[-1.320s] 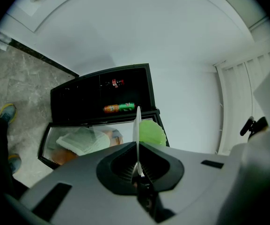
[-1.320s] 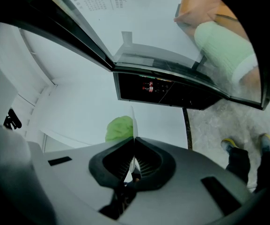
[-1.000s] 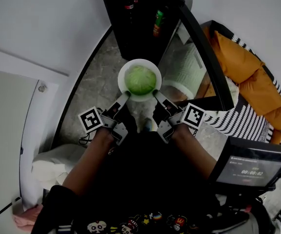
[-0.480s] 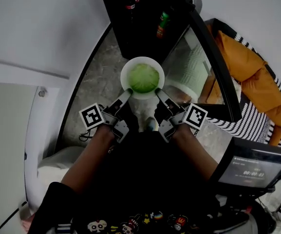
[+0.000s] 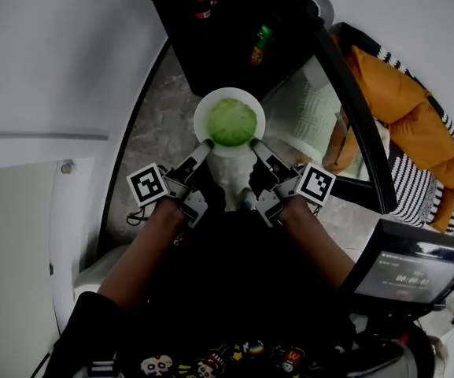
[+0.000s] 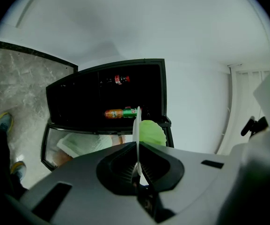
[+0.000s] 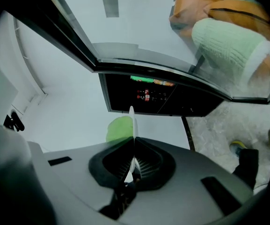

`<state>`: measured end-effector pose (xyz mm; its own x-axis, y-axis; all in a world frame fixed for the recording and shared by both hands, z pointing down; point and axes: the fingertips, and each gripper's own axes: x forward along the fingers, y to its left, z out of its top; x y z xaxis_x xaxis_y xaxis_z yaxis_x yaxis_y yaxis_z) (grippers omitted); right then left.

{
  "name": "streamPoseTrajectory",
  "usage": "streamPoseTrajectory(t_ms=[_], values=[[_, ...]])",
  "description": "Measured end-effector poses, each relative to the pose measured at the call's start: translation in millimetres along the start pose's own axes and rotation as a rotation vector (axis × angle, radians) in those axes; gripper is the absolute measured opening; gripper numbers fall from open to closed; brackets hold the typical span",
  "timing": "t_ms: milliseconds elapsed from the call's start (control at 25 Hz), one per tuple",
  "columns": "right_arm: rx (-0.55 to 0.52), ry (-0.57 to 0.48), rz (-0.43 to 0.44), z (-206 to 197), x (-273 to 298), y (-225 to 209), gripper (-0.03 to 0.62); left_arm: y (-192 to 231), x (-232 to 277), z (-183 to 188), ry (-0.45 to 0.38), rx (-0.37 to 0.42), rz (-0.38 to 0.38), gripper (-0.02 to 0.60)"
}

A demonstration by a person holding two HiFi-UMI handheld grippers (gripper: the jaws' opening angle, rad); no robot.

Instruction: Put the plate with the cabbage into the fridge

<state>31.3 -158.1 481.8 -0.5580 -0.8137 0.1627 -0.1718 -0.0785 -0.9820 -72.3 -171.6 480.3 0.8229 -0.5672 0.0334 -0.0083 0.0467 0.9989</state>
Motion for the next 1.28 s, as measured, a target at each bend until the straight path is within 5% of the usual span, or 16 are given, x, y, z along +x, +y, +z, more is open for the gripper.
streamPoseTrajectory(t_ms=[1280], values=[[0.071,-0.097,-0.032,3.9,0.6,4.3,0.014,-10.3,11.7,9.5,0.089,0.038,0.078,0.017]])
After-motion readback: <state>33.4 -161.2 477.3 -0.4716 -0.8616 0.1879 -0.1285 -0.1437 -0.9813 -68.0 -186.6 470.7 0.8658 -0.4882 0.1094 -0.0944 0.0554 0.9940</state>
